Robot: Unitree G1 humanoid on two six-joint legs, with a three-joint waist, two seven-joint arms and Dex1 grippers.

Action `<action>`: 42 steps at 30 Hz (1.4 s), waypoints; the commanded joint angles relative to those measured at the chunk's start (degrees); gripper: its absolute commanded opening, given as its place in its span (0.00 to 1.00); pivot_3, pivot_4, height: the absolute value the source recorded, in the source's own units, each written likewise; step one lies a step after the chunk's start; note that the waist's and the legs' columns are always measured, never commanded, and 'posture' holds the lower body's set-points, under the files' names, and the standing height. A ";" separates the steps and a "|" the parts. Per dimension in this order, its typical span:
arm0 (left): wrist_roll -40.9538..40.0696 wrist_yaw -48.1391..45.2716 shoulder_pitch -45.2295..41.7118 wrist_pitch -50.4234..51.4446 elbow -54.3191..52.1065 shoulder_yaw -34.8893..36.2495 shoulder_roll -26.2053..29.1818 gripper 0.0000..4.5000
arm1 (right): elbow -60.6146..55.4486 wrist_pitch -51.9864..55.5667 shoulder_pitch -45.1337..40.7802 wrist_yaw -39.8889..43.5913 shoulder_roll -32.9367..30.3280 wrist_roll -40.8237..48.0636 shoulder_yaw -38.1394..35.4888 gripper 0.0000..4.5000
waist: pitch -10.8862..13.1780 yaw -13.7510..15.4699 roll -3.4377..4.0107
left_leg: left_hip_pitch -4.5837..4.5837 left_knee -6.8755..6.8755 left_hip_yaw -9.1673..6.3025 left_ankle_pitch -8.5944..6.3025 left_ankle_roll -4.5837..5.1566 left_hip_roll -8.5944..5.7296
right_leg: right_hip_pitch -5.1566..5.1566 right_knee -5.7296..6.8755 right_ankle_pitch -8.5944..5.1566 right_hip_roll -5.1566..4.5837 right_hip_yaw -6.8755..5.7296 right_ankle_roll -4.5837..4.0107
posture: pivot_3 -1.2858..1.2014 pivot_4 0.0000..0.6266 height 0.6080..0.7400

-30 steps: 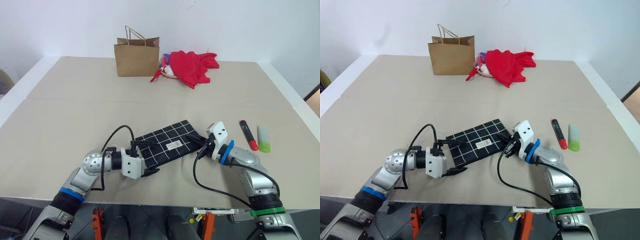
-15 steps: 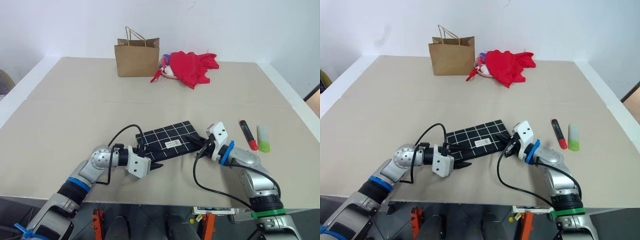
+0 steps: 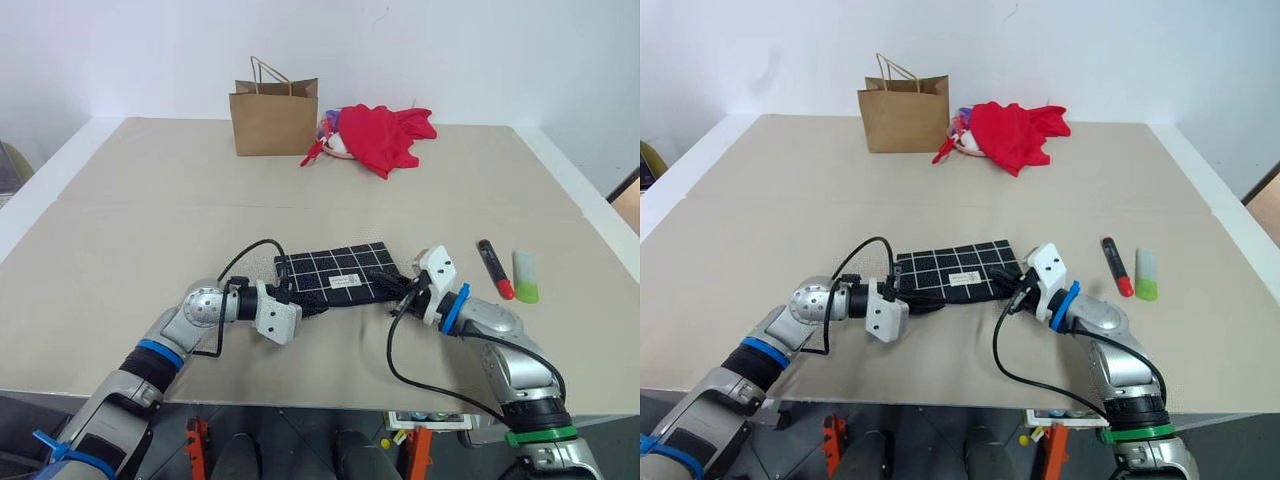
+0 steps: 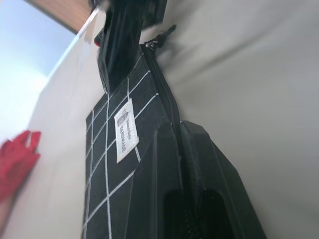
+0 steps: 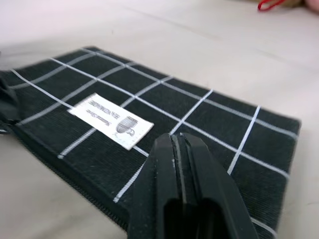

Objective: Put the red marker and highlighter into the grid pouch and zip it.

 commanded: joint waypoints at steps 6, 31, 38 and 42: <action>-18.14 -13.21 1.30 16.15 -6.98 5.03 1.46 0.00 | -15.00 -0.69 7.80 6.56 -6.59 10.88 -11.55 0.95 | 0.04 -0.01 -0.03 | -0.26 -0.20 -0.03 -0.08 -0.03 0.00 | -0.23 -0.02 -0.09 0.00 -0.02 0.22 | 0.52 0.24 1.00; -23.34 -16.46 4.16 33.26 -21.17 10.61 1.71 0.00 | -8.50 -21.57 18.09 10.53 -7.46 3.96 -9.71 0.70 | 0.08 0.09 -0.06 | -0.22 -0.02 -0.21 -0.58 0.38 -0.07 | 0.00 -0.02 -0.52 -0.03 -0.19 0.07 | 0.52 0.24 1.00; -22.88 -16.26 4.53 33.47 -21.13 11.04 1.77 0.00 | -9.48 -21.76 16.63 11.23 -7.76 5.70 -9.79 0.01 | 0.08 0.08 -0.06 | -0.21 0.01 -0.21 -0.57 0.38 -0.08 | 0.01 -0.02 -0.51 -0.03 -0.19 0.07 | 0.52 0.24 1.00; -22.60 -16.16 4.32 33.40 -20.95 10.99 1.55 0.00 | -10.35 -20.64 15.17 11.37 -7.95 6.07 -8.84 0.01 | 0.08 0.09 -0.06 | -0.21 0.01 -0.21 -0.57 0.38 -0.08 | 0.01 -0.02 -0.51 -0.03 -0.19 0.07 | 0.52 0.24 1.00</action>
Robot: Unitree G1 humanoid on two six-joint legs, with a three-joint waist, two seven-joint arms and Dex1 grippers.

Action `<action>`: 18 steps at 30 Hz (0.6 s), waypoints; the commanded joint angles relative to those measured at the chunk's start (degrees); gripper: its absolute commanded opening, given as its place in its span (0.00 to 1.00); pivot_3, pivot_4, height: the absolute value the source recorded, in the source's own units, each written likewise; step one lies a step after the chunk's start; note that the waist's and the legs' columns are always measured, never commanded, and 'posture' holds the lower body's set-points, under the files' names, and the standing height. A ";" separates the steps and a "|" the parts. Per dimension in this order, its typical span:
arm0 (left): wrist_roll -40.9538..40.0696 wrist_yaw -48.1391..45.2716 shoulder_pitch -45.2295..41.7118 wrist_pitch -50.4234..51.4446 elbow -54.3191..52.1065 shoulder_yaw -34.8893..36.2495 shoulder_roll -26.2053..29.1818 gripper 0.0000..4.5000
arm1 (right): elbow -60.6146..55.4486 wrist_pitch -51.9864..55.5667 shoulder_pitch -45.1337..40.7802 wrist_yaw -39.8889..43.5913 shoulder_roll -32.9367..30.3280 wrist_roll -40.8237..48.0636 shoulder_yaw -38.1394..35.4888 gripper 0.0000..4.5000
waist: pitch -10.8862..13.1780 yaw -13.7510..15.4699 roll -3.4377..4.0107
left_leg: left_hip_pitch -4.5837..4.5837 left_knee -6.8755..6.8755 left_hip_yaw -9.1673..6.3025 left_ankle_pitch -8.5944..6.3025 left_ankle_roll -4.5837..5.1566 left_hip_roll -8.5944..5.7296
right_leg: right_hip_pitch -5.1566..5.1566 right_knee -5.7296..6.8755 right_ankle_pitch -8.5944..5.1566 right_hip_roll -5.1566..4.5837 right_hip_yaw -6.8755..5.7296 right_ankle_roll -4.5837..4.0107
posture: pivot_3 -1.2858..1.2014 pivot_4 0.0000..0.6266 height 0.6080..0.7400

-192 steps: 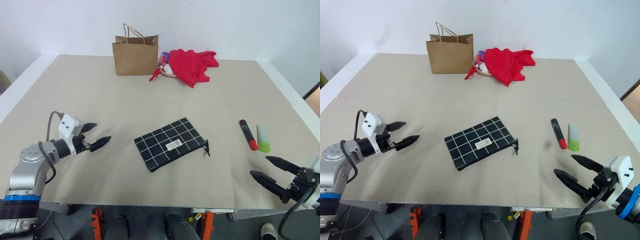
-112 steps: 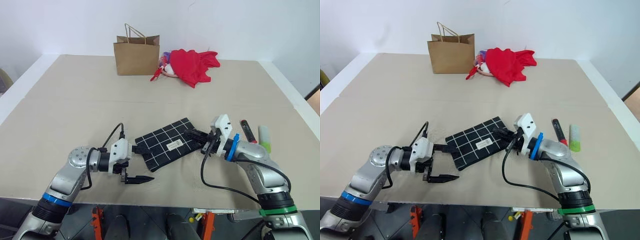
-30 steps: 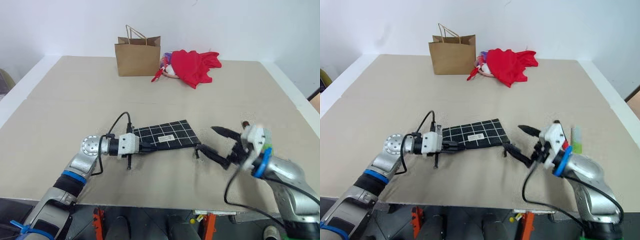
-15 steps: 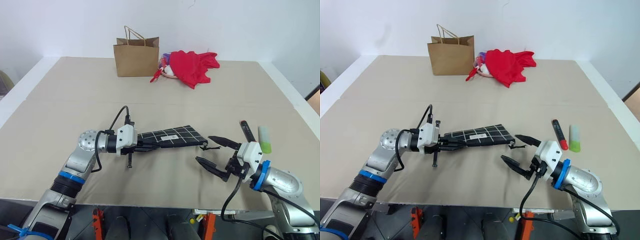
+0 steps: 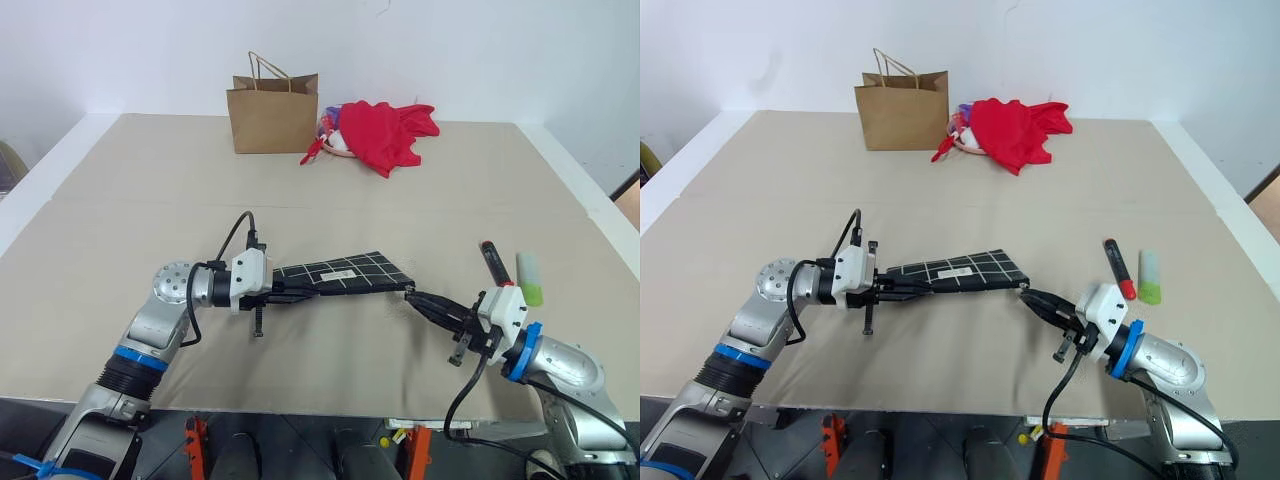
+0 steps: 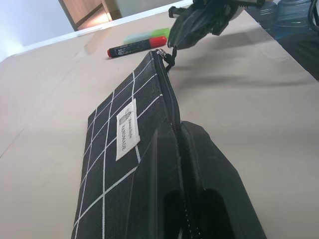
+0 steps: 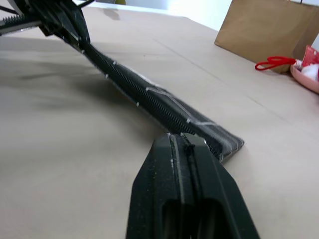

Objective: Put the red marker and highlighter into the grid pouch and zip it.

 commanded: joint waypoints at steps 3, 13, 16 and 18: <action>0.62 0.65 -0.65 -0.77 -1.57 1.13 -0.36 0.00 | -3.67 1.61 -2.57 -0.08 -0.79 1.29 0.97 0.01 | 0.00 0.00 0.00 | 0.00 -0.01 -0.01 0.00 0.00 0.00 | 0.00 0.00 0.00 0.00 0.00 0.00 | 0.52 0.24 1.00; 2.21 1.55 -3.74 -1.76 0.32 0.05 -4.67 0.00 | -7.31 7.67 -11.29 -3.75 2.57 -3.58 12.90 0.01 | 0.01 0.17 -0.01 | -0.02 0.00 -0.04 0.00 0.00 -0.02 | -0.01 0.00 0.00 0.00 -0.01 0.02 | 0.52 0.24 1.00; 3.11 1.29 -4.20 -2.98 1.02 -0.48 -5.58 0.00 | -7.25 9.67 -12.91 -4.31 3.35 -4.62 15.39 0.01 | 0.02 0.17 -0.01 | -0.04 0.00 -0.06 0.00 0.00 -0.05 | -0.02 0.00 0.00 -0.01 -0.01 0.03 | 0.52 0.24 1.00; 3.87 1.30 -4.37 -3.94 1.63 -0.73 -6.15 0.00 | -7.27 10.92 -13.65 -4.52 3.89 -5.01 16.78 0.01 | 0.01 0.17 -0.02 | -0.04 -0.01 -0.06 0.00 0.00 -0.05 | -0.02 0.00 0.00 -0.01 -0.01 0.03 | 0.52 0.24 1.00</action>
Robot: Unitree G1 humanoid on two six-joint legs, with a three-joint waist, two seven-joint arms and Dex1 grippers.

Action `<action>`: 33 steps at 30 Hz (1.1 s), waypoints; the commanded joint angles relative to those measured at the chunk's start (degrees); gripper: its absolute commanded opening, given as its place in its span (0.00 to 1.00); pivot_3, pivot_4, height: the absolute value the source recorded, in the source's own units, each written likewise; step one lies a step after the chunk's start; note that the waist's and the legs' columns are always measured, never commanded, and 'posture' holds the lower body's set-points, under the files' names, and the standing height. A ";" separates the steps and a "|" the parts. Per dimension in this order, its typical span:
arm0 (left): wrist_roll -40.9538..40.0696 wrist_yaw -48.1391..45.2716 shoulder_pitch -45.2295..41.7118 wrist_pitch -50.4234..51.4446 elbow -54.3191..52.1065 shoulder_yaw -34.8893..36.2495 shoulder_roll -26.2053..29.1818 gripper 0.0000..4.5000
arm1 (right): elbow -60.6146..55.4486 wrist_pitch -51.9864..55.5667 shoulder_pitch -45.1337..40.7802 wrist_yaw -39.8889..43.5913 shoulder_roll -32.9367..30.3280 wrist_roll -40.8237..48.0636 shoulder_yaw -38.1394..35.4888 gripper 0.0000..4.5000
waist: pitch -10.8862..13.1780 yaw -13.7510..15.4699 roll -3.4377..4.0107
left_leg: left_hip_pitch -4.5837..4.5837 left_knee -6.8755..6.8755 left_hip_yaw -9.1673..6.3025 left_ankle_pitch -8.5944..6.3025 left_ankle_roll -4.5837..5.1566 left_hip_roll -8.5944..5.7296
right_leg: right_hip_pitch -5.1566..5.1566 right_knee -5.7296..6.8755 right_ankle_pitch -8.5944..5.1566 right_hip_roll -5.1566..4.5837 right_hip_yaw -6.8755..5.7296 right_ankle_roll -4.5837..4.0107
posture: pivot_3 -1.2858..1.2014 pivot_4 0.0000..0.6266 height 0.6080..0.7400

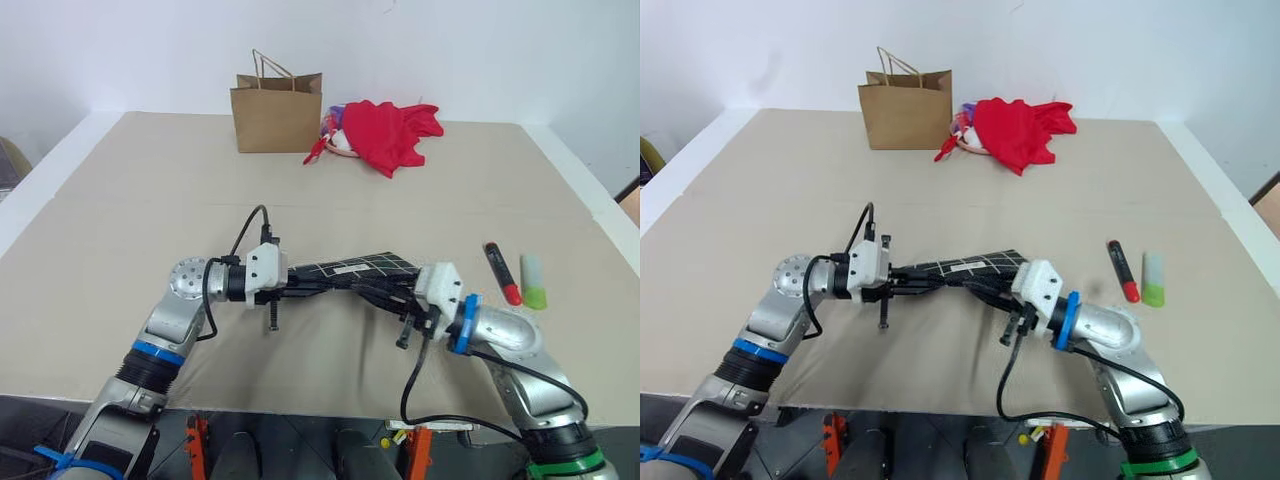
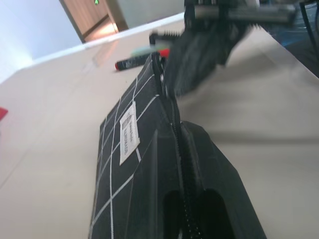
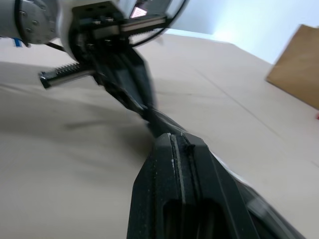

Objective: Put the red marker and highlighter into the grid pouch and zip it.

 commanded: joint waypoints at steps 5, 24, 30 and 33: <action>2.28 0.33 -1.67 -4.41 1.35 -0.68 -2.18 0.00 | -1.82 3.70 -4.15 -2.20 3.52 -1.36 4.44 0.01 | 0.00 -0.04 0.00 | 0.00 -0.01 -0.08 0.00 0.00 0.00 | 0.00 0.00 0.00 0.01 -0.06 -0.01 | 0.52 0.24 1.00; 4.55 1.88 -3.52 -7.82 5.32 -0.42 -5.80 0.00 | -3.38 9.73 -6.86 -3.30 7.91 -0.52 6.98 0.01 | 0.01 0.03 0.00 | -0.26 0.02 -0.78 0.01 -0.01 -0.05 | 0.02 0.00 -0.05 0.01 -0.66 -0.13 | 0.52 0.24 1.00; 4.64 2.07 -3.71 -8.13 5.55 -0.21 -6.06 0.00 | -3.82 12.03 -6.35 -4.29 8.65 -0.19 6.51 0.01 | 0.01 0.04 0.00 | -0.32 0.01 -1.01 0.03 -0.03 -0.06 | 0.05 0.02 -0.08 0.01 -0.91 -0.21 | 0.52 0.24 1.00; 4.83 2.32 -3.87 -8.26 5.80 0.06 -6.16 0.00 | -4.78 14.69 -5.85 -4.88 8.81 1.69 5.34 0.08 | 0.01 0.04 0.00 | -0.32 0.01 -1.03 0.03 -0.03 -0.06 | 0.06 0.02 -0.08 0.01 -0.93 -0.22 | 0.52 0.24 1.00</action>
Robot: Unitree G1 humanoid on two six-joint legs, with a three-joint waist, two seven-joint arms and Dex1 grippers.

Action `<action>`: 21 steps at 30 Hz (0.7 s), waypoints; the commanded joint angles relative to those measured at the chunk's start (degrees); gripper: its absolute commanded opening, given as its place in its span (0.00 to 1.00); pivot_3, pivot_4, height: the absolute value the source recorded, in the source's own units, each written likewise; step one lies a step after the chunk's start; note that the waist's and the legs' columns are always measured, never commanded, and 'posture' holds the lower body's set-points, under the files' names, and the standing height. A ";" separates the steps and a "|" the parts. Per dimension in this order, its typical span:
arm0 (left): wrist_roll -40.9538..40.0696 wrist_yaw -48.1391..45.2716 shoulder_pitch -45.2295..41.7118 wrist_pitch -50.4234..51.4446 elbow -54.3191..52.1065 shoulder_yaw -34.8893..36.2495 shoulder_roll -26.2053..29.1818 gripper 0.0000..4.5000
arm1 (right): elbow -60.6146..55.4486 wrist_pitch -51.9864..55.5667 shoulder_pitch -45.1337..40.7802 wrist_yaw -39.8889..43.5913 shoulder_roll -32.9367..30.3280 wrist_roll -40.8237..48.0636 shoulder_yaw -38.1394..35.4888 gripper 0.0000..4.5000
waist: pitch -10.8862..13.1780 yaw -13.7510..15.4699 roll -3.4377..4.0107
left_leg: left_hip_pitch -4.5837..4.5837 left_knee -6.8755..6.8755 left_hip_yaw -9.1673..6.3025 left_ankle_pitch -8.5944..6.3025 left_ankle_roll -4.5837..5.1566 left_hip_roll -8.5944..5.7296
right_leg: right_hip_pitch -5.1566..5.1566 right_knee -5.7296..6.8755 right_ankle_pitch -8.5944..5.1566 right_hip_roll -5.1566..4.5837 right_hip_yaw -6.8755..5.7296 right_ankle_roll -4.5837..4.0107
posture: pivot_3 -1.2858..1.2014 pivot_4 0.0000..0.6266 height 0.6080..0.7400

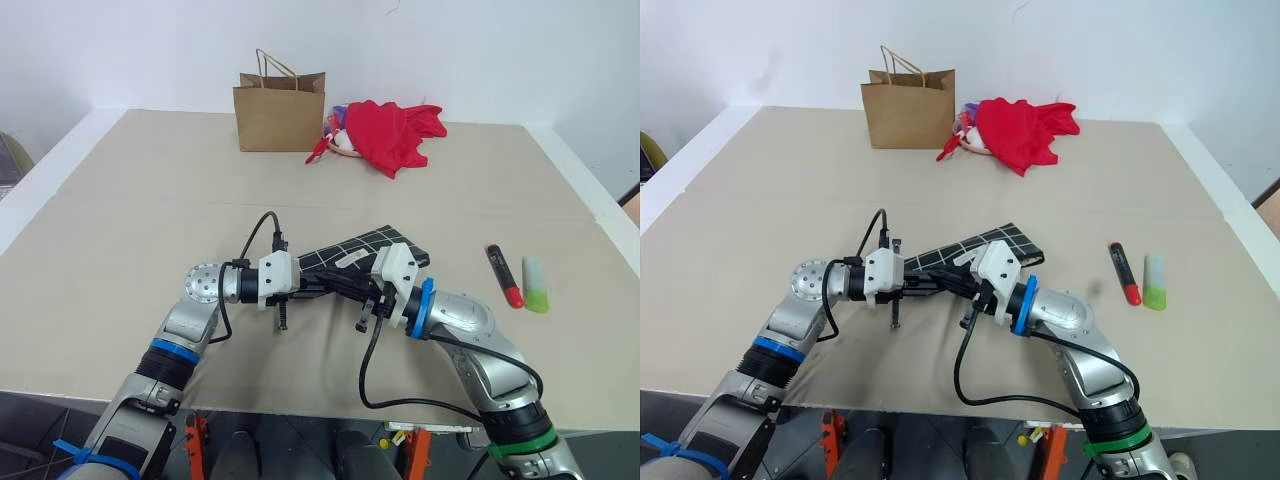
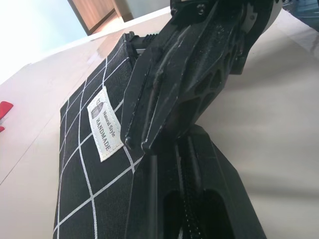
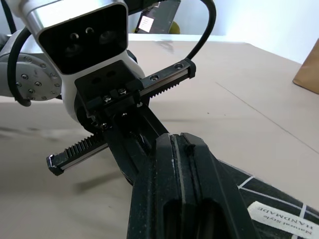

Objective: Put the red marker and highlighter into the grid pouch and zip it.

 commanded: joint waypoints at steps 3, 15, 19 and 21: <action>-1.11 1.18 -2.47 -1.81 -2.04 0.41 -1.60 0.00 | -4.92 3.33 1.34 0.30 -0.61 4.02 -1.06 0.34 | 0.00 0.01 0.00 | -0.01 0.00 -0.04 0.00 -0.01 -0.01 | 0.03 0.00 -0.01 0.00 -0.04 0.00 | 0.52 0.24 1.00; -1.53 0.88 -1.85 -1.54 -2.05 1.02 -0.32 0.00 | -12.23 10.06 12.51 -5.75 -8.19 21.73 -26.98 1.00 | 0.00 0.10 0.01 | 0.02 0.02 -0.12 0.02 0.01 -0.04 | 0.12 0.00 -0.03 -0.02 -0.10 -0.03 | 0.52 0.24 1.00; -1.72 1.19 -1.26 -1.14 -2.59 1.36 0.39 0.00 | -0.24 5.86 11.91 -19.21 -9.93 9.49 -35.34 1.00 | 0.00 0.15 0.00 | 0.04 0.07 -0.13 0.06 0.02 -0.05 | 0.17 0.00 0.00 -0.03 -0.10 -0.01 | 0.52 0.24 1.00; -1.88 1.35 -0.82 -1.09 -3.19 1.20 0.70 0.00 | 3.71 3.63 11.21 -22.69 -9.93 5.17 -35.04 1.00 | 0.00 0.15 0.02 | 0.04 0.07 -0.12 0.07 0.02 -0.13 | 0.16 0.00 0.01 -0.11 -0.10 0.01 | 0.52 0.24 1.00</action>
